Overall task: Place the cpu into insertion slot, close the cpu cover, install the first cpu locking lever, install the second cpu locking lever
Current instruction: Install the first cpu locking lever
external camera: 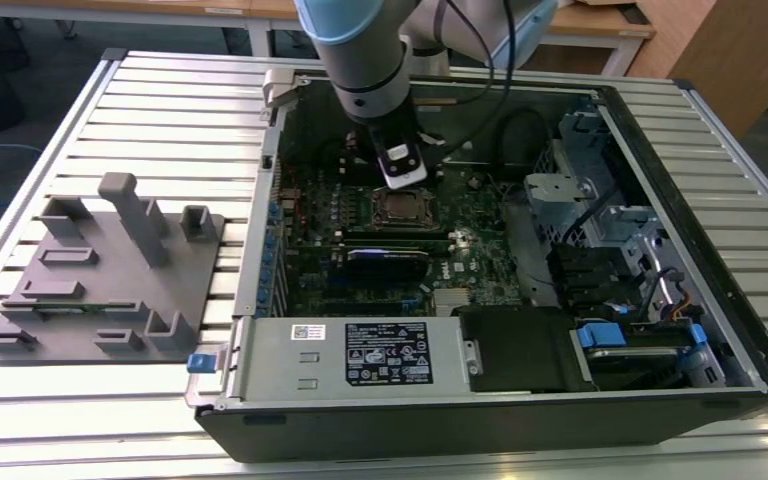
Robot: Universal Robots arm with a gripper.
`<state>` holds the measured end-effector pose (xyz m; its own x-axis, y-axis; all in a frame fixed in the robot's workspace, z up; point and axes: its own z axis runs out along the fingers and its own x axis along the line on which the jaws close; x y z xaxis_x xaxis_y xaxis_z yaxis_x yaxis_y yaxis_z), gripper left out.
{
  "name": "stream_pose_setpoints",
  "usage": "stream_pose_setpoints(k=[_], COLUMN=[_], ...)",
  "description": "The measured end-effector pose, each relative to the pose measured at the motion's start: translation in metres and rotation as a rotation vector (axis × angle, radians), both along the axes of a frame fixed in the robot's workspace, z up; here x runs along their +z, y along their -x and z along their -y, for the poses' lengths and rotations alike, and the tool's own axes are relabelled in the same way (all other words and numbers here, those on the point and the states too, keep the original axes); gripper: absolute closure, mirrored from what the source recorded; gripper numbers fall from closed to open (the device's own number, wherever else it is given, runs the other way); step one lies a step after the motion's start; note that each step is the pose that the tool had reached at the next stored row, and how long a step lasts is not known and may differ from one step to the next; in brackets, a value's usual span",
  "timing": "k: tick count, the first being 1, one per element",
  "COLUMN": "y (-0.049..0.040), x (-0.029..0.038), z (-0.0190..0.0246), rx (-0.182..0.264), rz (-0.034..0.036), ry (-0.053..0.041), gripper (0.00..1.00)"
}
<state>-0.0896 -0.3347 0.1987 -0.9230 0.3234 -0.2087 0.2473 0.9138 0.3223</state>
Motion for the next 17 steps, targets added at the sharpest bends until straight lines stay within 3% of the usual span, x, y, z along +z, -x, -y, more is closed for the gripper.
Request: stream_pose_setpoints(k=[5,9,17], y=[0.0016,0.0016,0.0016], x=[-0.0013,-0.0023,-0.0034], z=[0.0,0.0,0.0], rx=[-0.001,-0.001,-0.001], rz=[0.0101,0.0174,0.0195], ry=[-0.0089,-0.0092,-0.0079], gripper=[0.9,0.9,0.9])
